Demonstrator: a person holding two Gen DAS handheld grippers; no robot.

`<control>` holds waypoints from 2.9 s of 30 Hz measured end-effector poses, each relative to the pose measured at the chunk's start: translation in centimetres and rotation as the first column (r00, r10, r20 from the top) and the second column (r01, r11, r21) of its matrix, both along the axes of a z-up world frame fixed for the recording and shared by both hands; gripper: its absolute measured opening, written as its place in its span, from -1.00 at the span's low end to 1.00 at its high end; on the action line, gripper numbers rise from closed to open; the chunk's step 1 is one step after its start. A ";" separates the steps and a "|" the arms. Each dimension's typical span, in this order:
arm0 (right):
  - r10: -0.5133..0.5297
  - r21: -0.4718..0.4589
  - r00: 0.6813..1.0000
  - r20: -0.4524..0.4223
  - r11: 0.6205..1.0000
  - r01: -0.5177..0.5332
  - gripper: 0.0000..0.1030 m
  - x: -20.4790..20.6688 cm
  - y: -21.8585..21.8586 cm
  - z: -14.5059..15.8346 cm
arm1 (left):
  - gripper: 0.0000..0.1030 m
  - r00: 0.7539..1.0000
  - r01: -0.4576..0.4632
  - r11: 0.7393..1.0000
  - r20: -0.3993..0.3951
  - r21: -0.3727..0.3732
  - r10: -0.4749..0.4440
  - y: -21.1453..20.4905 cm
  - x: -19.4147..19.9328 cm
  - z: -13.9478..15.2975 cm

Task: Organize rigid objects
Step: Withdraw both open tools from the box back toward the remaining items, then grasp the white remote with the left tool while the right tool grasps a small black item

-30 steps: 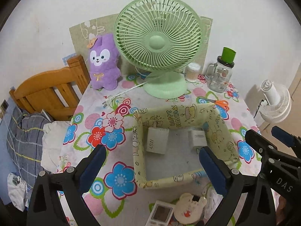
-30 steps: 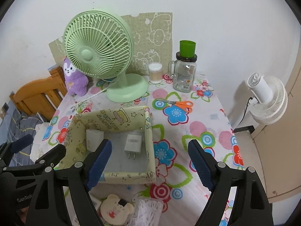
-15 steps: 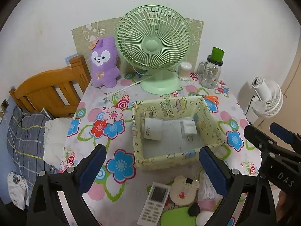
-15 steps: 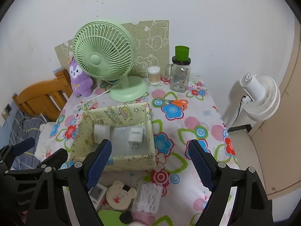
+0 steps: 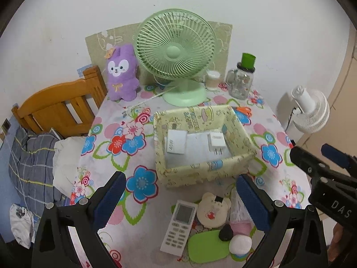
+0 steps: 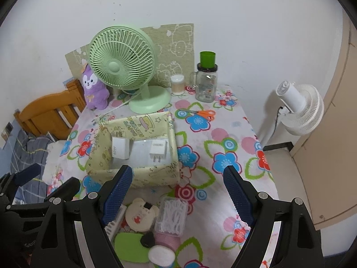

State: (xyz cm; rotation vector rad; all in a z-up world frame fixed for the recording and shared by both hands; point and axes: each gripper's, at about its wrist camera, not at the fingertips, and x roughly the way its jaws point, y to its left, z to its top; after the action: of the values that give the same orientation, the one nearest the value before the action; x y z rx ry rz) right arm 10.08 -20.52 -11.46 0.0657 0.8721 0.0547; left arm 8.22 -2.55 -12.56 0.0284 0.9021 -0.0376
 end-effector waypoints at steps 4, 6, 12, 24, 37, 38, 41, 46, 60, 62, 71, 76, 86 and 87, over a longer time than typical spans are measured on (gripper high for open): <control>0.004 0.009 1.000 -0.012 1.000 -0.004 0.66 -1.0 -0.4 0.0 | 0.95 0.999 0.035 0.999 -0.014 0.017 -0.035 -0.8 -1.2 -0.7; 0.004 0.013 1.000 -0.011 1.000 -0.004 0.66 -1.6 -0.5 -0.1 | 0.95 0.999 0.043 0.999 -0.025 0.011 -0.043 -1.0 -1.7 -1.1; 0.045 0.015 0.999 -0.023 0.999 -0.045 0.66 -3.2 0.0 -1.3 | 0.95 0.996 0.039 0.998 -0.078 -0.050 -0.043 -0.6 -2.3 -2.6; 0.031 0.084 0.998 -0.060 0.996 -0.025 0.66 -5.0 0.7 -4.3 | 0.89 0.998 0.034 0.999 -0.059 0.002 -0.034 -0.7 -4.3 -4.4; -0.034 0.072 0.993 -0.110 0.997 0.042 0.66 -7.0 0.8 -9.1 | 0.87 0.991 0.050 0.999 -0.121 -0.005 -0.050 -0.7 -5.6 -9.0; -0.037 0.068 0.994 -0.106 0.997 0.045 0.66 -7.1 0.8 -9.4 | 0.87 0.991 0.051 0.999 -0.122 -0.006 -0.051 -0.8 -5.6 -9.4; -0.033 0.043 0.995 -0.095 0.998 0.038 0.66 -7.3 1.0 -10.0 | 0.87 0.991 0.055 0.998 -0.126 -0.007 -0.055 -0.8 -5.8 -10.4; -0.026 0.005 0.996 -0.081 1.000 0.027 0.66 -7.6 1.2 -11.2 | 0.87 0.988 0.054 0.998 -0.147 -0.018 -0.056 -0.7 -6.0 -12.0; 0.001 -0.032 0.991 -0.131 0.999 -0.005 0.66 -5.8 3.3 -15.3 | 0.83 0.983 0.069 0.997 -0.175 0.028 -0.063 0.4 -4.5 -15.5; -0.001 -0.026 0.990 -0.139 1.000 -0.002 0.64 -5.4 3.5 -15.5 | 0.83 0.984 0.078 0.996 -0.167 0.036 -0.070 0.5 -4.1 -15.6; -0.002 0.032 0.975 -0.220 0.999 0.009 0.40 -4.6 5.5 -16.8 | 0.71 0.978 0.122 0.988 -0.182 0.089 -0.105 0.5 -3.3 -16.6; -0.002 0.062 0.969 -0.247 0.998 0.018 0.36 -3.9 6.4 -17.2 | 0.70 0.978 0.096 0.993 -0.191 0.062 -0.082 1.6 -2.8 -16.7; 0.003 0.102 0.953 -0.302 0.994 0.030 -0.18 -3.1 6.8 -17.9 | 0.70 0.977 0.119 0.984 -0.192 0.132 -0.093 0.8 -2.4 -16.6; 0.001 0.095 0.951 -0.309 0.995 0.029 -0.23 -3.0 6.9 -18.0 | 0.70 0.977 0.122 0.983 -0.189 0.138 -0.094 0.8 -2.4 -16.6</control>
State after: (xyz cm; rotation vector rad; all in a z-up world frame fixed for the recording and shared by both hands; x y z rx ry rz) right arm 7.07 -13.62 -29.45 0.1766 1.1823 0.0754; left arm 5.82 -1.80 -29.16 0.2165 1.0844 -0.0754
